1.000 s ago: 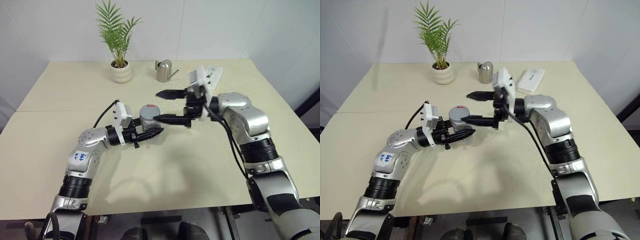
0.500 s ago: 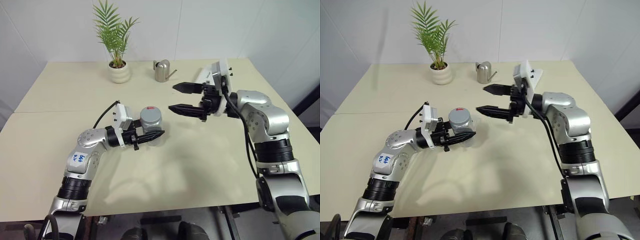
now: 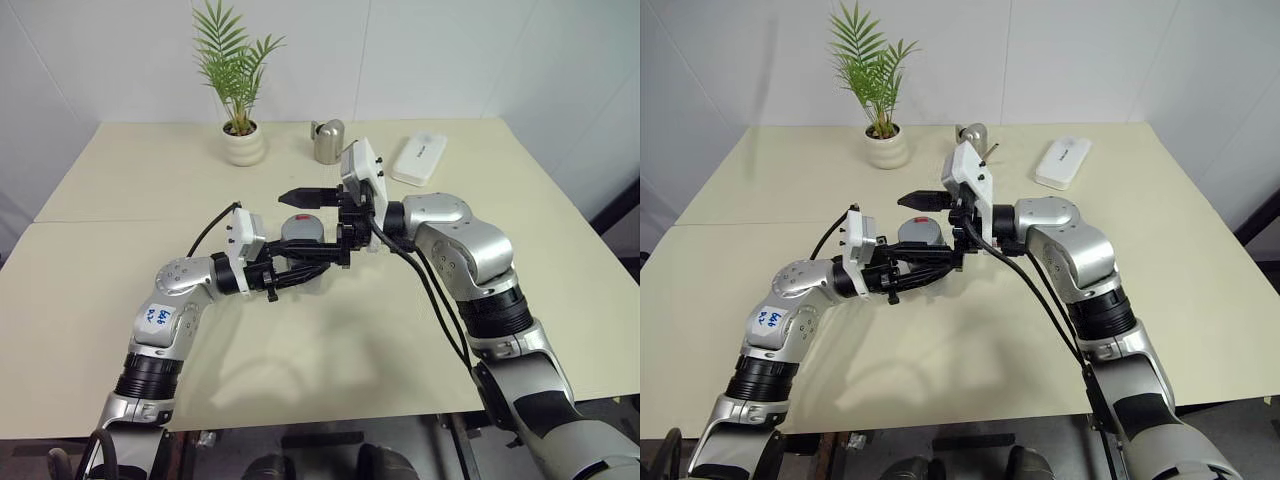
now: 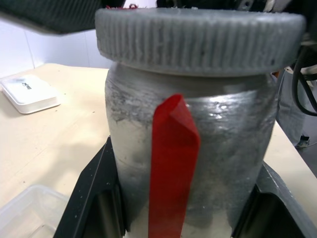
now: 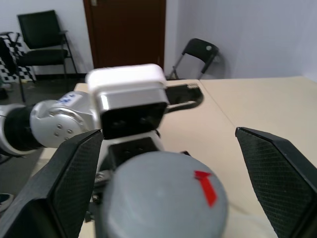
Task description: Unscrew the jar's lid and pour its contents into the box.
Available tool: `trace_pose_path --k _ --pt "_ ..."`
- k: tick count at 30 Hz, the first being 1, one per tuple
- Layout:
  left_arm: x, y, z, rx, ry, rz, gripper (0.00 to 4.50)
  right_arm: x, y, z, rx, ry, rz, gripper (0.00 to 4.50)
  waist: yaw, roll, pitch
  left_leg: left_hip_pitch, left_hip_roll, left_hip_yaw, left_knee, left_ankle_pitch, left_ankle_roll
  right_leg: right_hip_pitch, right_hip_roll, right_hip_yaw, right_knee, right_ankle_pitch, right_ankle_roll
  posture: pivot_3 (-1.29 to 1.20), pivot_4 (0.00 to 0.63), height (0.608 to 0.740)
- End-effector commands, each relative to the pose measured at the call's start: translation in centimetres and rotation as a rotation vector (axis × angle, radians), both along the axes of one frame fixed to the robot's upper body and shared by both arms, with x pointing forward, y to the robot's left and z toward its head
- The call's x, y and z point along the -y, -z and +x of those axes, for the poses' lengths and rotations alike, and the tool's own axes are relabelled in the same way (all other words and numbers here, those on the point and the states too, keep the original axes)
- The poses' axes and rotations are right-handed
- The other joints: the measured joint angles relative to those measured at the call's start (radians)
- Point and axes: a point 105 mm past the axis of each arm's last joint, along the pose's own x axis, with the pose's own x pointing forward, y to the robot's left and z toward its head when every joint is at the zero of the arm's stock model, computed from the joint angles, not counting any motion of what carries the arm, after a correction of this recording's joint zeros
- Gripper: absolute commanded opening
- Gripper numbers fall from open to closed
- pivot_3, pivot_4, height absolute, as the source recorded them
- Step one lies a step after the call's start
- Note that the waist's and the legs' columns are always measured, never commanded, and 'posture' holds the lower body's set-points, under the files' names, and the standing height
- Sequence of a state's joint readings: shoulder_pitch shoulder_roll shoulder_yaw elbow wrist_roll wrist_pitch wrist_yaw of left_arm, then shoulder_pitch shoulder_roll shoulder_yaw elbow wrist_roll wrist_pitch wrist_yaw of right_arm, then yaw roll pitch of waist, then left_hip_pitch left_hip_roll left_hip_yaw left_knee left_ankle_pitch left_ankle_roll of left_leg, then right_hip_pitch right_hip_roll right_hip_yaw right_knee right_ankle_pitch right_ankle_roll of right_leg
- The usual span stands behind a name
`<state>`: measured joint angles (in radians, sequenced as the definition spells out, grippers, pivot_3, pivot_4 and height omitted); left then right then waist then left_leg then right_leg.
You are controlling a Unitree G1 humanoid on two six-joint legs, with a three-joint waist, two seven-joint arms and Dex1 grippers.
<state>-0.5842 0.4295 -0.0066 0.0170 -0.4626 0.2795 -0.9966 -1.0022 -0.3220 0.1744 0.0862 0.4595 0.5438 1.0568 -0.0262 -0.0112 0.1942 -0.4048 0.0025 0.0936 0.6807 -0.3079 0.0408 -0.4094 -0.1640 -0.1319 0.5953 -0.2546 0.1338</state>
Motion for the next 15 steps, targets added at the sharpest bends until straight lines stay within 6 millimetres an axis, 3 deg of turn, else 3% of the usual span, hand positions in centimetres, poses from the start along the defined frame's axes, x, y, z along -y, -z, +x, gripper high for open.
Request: trace_pose_path --k 1,15 --pt "0.4 -1.1 -0.5 0.05 0.022 -0.009 1.97 0.3 -1.5 0.2 0.06 0.013 0.029 4.49 -0.001 0.0 0.0 0.0 0.0 0.0 0.0 0.0 0.0 0.0 0.0 0.0 0.0 0.0 0.0 0.0 0.15 0.74" --pt "0.2 -1.2 -0.3 0.05 0.005 -0.016 1.97 4.2 -1.1 2.5 0.042 0.123 0.013 4.49 0.0 0.0 0.0 0.0 0.0 0.0 0.0 0.0 0.0 0.0 0.0 0.0 0.0 0.0 0.0 0.0 0.15 0.74"
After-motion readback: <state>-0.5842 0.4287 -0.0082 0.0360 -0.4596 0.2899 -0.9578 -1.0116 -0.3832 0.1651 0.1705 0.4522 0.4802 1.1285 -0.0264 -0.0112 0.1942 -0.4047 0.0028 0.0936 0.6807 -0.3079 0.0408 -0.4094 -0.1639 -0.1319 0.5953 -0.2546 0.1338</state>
